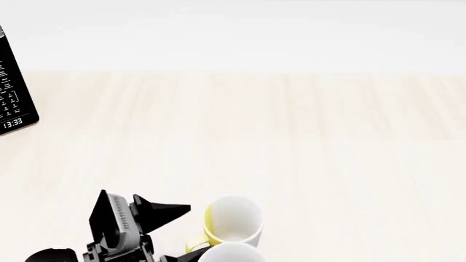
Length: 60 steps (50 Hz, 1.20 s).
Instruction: Put the yellow and white mug to the front of the white mug.
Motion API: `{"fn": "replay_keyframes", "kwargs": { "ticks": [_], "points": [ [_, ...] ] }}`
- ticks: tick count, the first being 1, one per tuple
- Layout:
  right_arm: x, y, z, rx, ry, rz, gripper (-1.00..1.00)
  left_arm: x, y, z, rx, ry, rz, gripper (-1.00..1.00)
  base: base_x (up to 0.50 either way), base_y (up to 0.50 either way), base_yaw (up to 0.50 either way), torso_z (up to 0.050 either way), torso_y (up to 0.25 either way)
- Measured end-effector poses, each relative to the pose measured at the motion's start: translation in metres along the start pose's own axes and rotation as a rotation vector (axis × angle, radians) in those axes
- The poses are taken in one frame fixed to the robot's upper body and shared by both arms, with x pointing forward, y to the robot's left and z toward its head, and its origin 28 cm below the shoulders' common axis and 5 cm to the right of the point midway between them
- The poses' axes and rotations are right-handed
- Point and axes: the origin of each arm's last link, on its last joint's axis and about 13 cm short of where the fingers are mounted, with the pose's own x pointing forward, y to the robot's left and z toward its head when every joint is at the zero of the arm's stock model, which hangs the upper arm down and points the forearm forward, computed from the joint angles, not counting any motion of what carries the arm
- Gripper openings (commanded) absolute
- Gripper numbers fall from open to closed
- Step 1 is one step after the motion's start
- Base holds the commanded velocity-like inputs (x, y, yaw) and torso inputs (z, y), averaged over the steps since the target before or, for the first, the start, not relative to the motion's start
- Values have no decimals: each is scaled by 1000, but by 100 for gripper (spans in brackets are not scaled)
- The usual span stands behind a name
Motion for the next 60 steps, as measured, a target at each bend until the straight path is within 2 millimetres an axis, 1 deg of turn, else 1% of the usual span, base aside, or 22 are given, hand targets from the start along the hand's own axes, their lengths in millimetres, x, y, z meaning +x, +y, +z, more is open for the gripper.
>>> {"fn": "replay_keyframes", "kwargs": {
  "ticks": [19,31,37,43,53,60],
  "points": [
    [0,0,0,-1,1,2,100,-3,4,4,-53,-86,-25,100,0,0,0,0,0],
    [0,1,1,-1,0,7,100,-6,8,9,-80,-179,-49,100,0,0,0,0,0],
    [0,2,2,0,-4,10,100,-11,5,12,-63,-242,-29,100,0,0,0,0,0],
    [-1,3,4,0,-10,11,100,-20,-1,14,-37,-324,37,100,0,0,0,0,0],
    [-1,5,6,0,-22,13,100,-37,-16,12,49,-431,239,100,0,0,0,0,0],
    [0,7,6,-1,-26,14,100,-48,-24,10,75,-497,368,100,0,0,0,0,0]
  ]
}}
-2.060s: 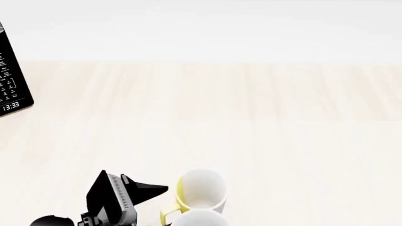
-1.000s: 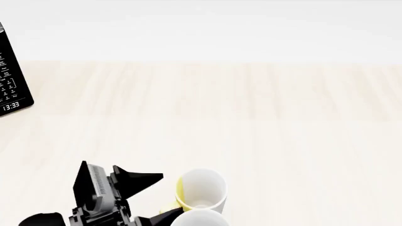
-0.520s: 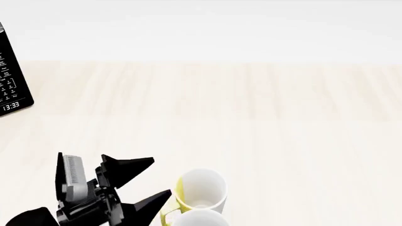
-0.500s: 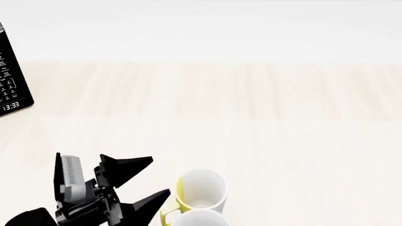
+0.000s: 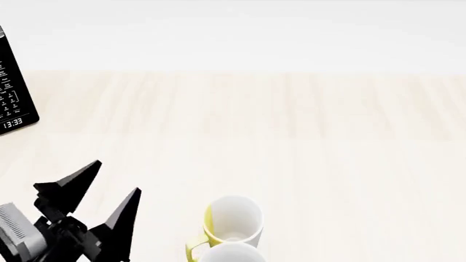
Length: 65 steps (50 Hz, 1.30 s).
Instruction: Put the yellow and white mug to the front of the white mug.
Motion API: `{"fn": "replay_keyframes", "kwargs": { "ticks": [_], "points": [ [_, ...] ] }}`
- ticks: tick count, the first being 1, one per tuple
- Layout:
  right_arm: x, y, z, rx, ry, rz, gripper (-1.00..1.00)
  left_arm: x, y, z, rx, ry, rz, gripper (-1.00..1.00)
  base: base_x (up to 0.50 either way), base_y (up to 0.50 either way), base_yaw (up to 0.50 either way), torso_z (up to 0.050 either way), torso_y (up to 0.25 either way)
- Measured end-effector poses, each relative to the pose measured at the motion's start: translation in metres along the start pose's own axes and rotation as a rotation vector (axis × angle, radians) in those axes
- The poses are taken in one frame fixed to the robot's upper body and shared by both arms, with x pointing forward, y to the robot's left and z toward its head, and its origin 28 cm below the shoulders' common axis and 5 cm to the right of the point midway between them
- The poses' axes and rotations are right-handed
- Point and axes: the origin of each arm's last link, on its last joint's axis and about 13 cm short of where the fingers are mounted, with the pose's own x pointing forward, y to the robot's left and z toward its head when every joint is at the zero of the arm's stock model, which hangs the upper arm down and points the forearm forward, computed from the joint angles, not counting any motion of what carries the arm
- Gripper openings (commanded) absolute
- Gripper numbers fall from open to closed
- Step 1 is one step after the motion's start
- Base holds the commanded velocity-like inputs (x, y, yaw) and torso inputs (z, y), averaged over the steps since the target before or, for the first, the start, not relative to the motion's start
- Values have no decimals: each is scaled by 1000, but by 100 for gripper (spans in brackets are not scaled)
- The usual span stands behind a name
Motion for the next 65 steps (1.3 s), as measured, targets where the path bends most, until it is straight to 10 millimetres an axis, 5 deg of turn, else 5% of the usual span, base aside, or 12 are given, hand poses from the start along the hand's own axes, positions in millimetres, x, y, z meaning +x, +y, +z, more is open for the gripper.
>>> {"fn": "replay_keyframes", "kwargs": {
  "ticks": [35,65],
  "points": [
    [0,8,5,-28,-123,14,100,-48,-55,58,258,-392,559,100,0,0,0,0,0],
    [-16,3,30,-45,-357,7,100,-81,-99,96,421,-607,660,100,0,0,0,0,0]
  ]
}}
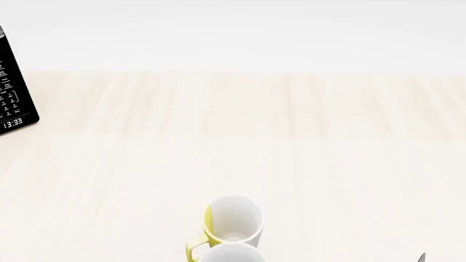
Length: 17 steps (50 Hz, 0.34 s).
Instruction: Put the yellow and white mug to the front of the white mug.
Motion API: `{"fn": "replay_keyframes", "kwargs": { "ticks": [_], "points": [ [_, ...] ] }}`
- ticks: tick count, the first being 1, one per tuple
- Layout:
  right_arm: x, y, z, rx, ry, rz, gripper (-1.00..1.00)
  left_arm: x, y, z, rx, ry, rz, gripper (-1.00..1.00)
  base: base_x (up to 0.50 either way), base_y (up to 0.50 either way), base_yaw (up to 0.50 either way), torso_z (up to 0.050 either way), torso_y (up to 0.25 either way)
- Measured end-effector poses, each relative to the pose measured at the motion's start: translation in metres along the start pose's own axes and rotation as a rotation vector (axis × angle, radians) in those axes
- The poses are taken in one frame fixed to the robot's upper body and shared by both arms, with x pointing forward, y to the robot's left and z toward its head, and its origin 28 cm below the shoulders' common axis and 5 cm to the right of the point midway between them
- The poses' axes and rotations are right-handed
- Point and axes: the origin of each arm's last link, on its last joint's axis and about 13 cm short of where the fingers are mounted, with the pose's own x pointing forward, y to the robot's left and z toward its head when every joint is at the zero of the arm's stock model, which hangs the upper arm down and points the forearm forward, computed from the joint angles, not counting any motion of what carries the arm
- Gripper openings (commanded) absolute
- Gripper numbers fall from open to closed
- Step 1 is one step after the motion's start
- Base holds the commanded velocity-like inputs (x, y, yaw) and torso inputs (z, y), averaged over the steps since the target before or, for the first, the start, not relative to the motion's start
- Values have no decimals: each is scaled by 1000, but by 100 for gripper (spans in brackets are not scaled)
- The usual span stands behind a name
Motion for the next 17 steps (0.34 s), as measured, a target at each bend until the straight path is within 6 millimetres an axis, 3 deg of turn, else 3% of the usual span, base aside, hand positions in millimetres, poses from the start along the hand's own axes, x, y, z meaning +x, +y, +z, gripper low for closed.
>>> {"fn": "replay_keyframes", "kwargs": {
  "ticks": [17],
  "points": [
    [-5,-9,17,14,-97,-79,100,-9,-2,33,-25,-99,-6,100,0,0,0,0,0]
  ]
}}
